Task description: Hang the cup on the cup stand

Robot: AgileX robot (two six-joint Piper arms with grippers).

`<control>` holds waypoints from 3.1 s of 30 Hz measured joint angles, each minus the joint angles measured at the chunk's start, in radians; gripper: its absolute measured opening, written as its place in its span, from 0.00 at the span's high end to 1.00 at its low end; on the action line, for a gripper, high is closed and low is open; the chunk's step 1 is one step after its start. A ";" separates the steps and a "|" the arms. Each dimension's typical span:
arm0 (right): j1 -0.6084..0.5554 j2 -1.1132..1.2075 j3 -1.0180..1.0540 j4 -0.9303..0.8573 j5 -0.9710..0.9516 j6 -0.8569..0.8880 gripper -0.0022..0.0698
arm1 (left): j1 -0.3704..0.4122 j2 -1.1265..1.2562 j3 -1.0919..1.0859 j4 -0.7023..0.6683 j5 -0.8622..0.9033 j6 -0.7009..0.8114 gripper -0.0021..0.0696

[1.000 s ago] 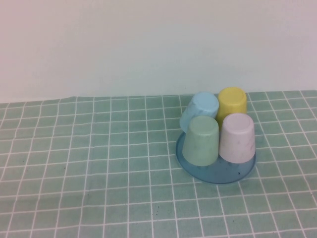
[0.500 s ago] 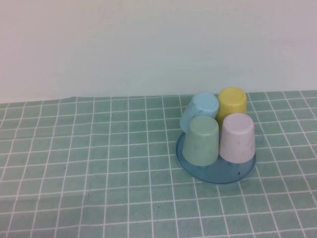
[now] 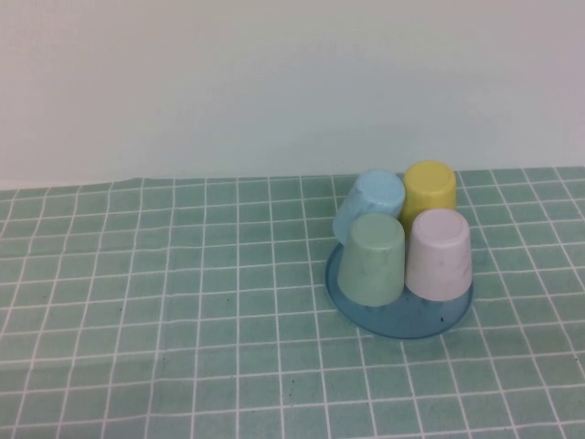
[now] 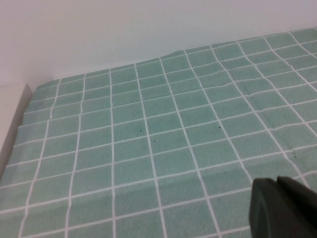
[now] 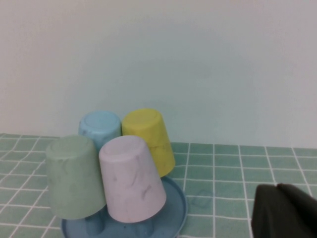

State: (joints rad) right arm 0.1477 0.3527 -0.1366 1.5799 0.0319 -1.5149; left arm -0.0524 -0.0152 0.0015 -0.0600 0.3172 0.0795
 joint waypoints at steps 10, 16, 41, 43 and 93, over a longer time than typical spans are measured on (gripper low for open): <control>0.000 0.000 0.000 0.000 0.009 0.000 0.97 | 0.000 0.002 0.000 0.000 0.000 -0.004 0.97; 0.000 0.000 0.000 0.000 0.011 0.000 0.97 | 0.000 0.002 0.000 0.000 0.000 -0.004 0.97; 0.000 -0.207 0.156 -1.526 0.078 1.535 0.97 | -0.002 0.002 0.000 0.000 -0.004 -0.002 0.97; -0.002 -0.254 0.162 -1.561 0.085 1.579 0.97 | -0.002 0.002 0.000 0.000 -0.004 -0.004 0.97; -0.082 -0.361 0.162 -1.693 0.320 1.572 0.97 | -0.002 0.004 0.000 -0.001 -0.004 -0.004 0.97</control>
State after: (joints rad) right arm 0.0662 -0.0087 0.0254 -0.1134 0.3516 0.0570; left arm -0.0539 -0.0115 0.0015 -0.0615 0.3131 0.0751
